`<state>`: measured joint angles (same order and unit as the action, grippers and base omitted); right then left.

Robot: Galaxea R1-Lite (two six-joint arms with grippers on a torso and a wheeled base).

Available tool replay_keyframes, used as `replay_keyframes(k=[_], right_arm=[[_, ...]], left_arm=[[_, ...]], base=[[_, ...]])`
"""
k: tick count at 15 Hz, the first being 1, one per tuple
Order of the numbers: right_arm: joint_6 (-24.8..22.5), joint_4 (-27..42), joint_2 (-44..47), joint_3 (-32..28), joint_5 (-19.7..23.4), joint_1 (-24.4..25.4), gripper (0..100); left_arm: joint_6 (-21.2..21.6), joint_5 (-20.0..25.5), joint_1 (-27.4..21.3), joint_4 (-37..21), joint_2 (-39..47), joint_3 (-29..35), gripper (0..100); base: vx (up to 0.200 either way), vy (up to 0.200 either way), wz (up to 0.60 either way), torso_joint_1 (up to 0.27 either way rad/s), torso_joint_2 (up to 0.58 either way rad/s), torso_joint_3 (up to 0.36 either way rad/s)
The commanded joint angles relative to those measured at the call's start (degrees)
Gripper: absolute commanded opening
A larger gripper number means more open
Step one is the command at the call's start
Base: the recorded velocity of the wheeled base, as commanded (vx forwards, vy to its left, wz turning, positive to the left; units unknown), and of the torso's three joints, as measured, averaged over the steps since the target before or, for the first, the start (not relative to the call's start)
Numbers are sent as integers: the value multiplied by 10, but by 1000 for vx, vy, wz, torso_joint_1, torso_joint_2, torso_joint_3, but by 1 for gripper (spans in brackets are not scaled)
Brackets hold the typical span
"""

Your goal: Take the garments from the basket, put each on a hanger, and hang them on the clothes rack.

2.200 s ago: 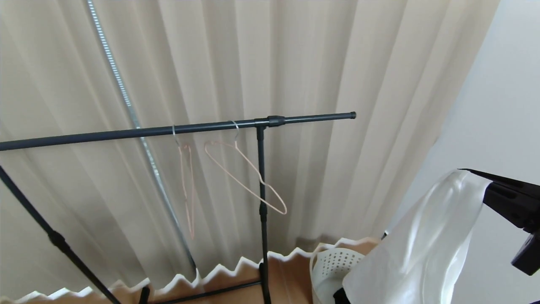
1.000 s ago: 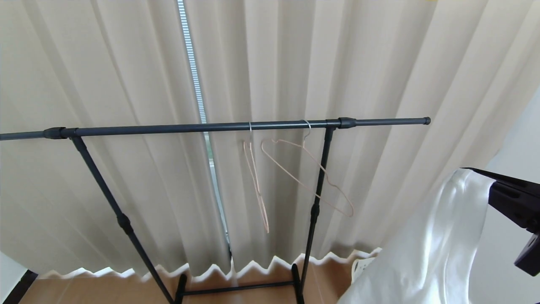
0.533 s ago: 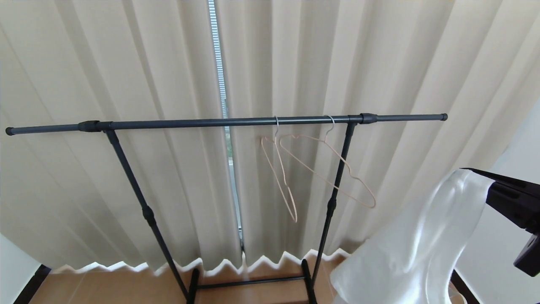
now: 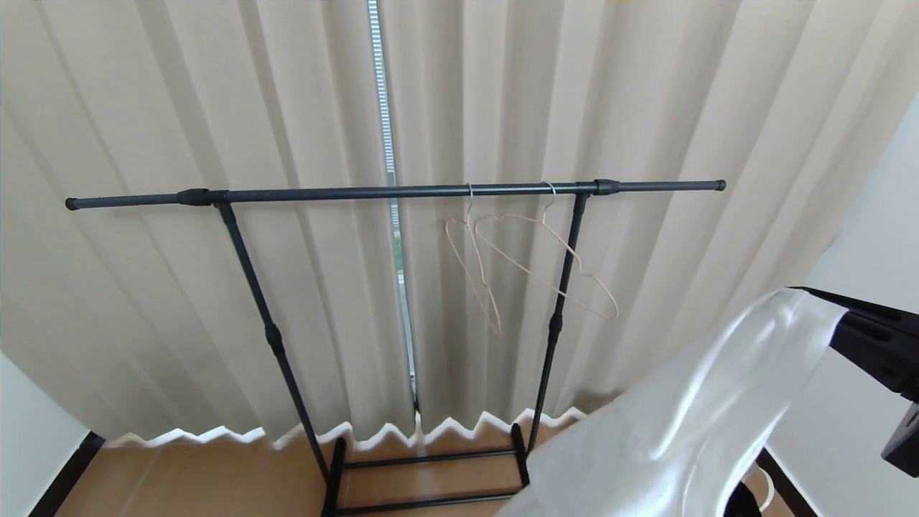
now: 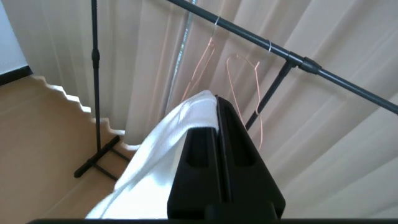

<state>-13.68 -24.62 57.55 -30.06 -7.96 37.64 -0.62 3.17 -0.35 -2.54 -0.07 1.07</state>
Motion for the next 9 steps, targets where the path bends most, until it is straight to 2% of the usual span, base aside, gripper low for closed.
replay_keyframes(k=[1,5,9], right_arm=[[0,0,1,0,1,-1,0],[-5,1,-3,0,-1,-1,0],[-34,1,-2,7,-5,-6,0]], left_arm=[[0,0,0,0,1,0,100],[1,0,0,0,1,0,100],[16,1,0,-2,1,-1,100]], base=[[0,0,0,0,0,0],[0,0,0,0,0,0],[0,0,0,0,0,0]])
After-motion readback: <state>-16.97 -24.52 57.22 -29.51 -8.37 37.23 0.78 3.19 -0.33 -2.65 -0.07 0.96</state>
